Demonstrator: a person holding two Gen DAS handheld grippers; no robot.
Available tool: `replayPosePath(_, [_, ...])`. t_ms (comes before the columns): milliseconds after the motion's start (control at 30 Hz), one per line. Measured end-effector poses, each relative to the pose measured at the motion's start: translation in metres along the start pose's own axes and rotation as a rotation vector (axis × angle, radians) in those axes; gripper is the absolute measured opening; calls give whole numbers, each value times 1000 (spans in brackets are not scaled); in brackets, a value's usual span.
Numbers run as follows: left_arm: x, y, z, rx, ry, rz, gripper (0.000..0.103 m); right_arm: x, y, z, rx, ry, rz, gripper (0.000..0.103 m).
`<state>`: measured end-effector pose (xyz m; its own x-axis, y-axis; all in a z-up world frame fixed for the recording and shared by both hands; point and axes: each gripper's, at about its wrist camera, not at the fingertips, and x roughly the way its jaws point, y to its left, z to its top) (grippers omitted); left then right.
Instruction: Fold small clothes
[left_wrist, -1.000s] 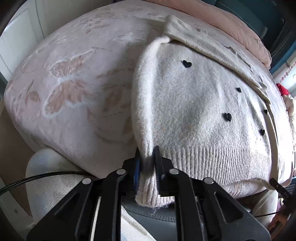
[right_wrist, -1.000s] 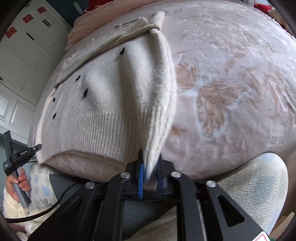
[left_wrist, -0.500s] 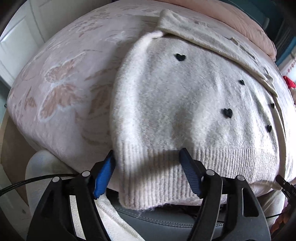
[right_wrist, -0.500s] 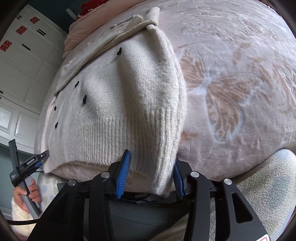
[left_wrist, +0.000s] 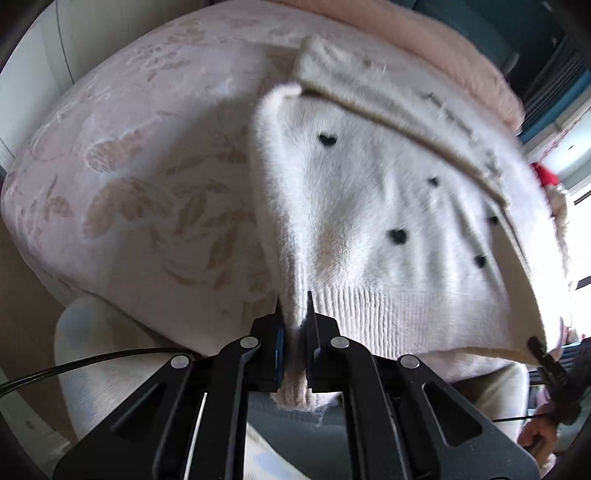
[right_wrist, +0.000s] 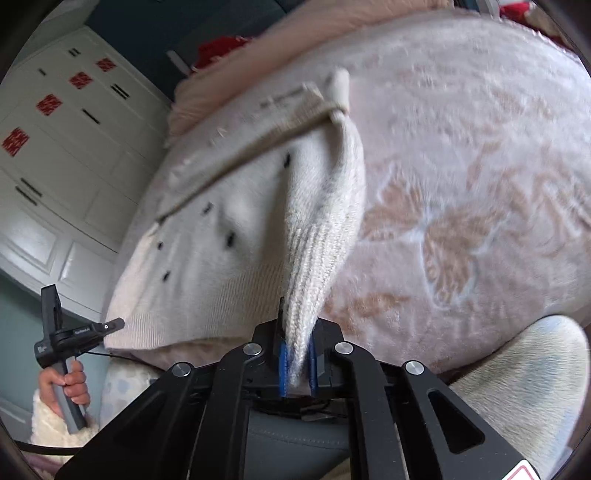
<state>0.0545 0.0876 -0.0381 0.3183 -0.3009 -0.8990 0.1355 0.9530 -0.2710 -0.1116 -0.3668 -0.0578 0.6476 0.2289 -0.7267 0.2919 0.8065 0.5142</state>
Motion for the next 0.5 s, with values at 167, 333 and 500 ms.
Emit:
replayPosePath(167, [-42,4,-18,42,4,-45,6,-36,11,-14,-76,20,-26,7])
replayPosePath(333, [-56,9,-62,61,90,-52,6,-56,7,-45,-147,110,-98,7])
replayPosePath(500, [-54,6,-89,92,152,-32,6,-60,-7,-81,-119,213,-115,7])
